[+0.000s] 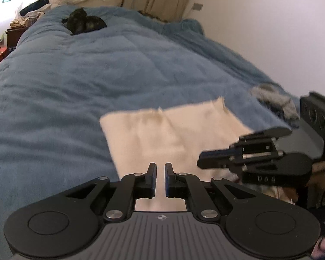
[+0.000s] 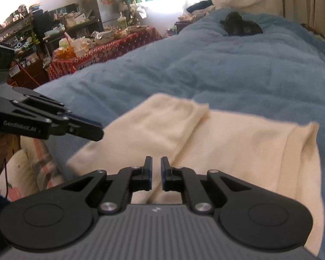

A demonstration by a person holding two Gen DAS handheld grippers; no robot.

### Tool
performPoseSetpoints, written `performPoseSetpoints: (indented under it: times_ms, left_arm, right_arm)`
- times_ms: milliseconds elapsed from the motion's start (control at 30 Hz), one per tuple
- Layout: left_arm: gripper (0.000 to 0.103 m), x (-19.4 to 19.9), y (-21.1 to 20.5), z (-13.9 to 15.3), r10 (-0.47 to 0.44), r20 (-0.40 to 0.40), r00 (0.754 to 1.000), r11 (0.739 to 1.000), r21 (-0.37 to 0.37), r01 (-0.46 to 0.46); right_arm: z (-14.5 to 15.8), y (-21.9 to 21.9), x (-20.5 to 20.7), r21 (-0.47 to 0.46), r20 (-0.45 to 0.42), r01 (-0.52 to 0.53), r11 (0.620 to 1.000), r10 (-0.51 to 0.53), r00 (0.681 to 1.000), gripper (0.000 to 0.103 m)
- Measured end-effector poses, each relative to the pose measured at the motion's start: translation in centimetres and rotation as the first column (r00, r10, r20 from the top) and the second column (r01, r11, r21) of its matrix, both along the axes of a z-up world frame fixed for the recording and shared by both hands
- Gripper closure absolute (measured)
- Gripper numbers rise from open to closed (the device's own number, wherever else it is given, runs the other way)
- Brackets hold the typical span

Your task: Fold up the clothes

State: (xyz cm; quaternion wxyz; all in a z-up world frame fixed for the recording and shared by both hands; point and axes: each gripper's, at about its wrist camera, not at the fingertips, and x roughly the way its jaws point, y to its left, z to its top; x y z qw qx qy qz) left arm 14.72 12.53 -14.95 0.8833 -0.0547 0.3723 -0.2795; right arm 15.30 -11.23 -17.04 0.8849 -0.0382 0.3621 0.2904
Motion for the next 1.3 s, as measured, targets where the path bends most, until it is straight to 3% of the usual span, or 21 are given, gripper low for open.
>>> performPoseSetpoints:
  times_ms: [133, 267, 400, 533, 700, 800, 900, 1067, 1300]
  left_arm:
    - [0.097, 3.1, 0.0, 0.3, 0.043, 0.001, 0.999, 0.999, 0.018, -0.043]
    - [0.094, 6.2, 0.2, -0.8, 0.053, -0.068, 0.996, 0.998, -0.037, -0.055]
    - [0.094, 7.9, -0.2, -2.7, 0.077, -0.093, 0.993, 0.997, 0.026, -0.075]
    - [0.09, 7.1, -0.2, -5.0, 0.105, -0.126, 0.986, 0.993, 0.075, -0.096]
    - [0.092, 6.8, 0.9, -4.1, 0.15, -0.144, 0.978, 0.988, -0.005, -0.153]
    - [0.092, 7.2, 0.6, -2.7, 0.117, -0.099, 0.988, 0.992, -0.034, -0.121]
    - [0.092, 8.5, -0.4, -2.5, 0.095, -0.062, 0.994, 0.996, 0.008, -0.094]
    - [0.091, 10.1, -0.8, -5.0, 0.086, -0.117, 0.989, 0.995, 0.062, -0.08]
    - [0.09, 8.7, 0.7, -4.2, 0.132, -0.124, 0.983, 0.991, 0.051, -0.126]
  right_arm:
    - [0.9, 0.3, 2.2, 0.006, 0.013, 0.024, 1.0, -0.024, 1.0, 0.096]
    - [0.7, 1.5, 4.3, 0.009, 0.003, 0.024, 1.0, -0.024, 1.0, 0.096]
    - [-1.7, 2.9, 5.9, -0.06, -0.027, 0.024, 0.998, -0.026, 0.999, 0.096]
    - [-3.7, 2.2, 6.5, -0.039, -0.081, 0.036, 0.999, -0.039, 0.996, 0.097]
    - [-3.3, 1.8, 6.7, -0.029, -0.091, 0.036, 0.999, -0.038, 0.995, 0.097]
    - [-2.1, 1.9, 7.2, -0.032, -0.049, 0.04, 0.999, -0.041, 0.998, 0.096]
    - [-1.2, 2.2, 8.5, -0.04, -0.009, 0.054, 0.998, -0.055, 0.998, 0.096]
    - [-3.3, 2.9, 11.1, -0.101, -0.043, 0.041, 0.994, -0.046, 0.998, 0.101]
    - [-2.8, 2.0, 10.8, -0.076, -0.037, 0.06, 0.995, -0.063, 0.997, 0.102]
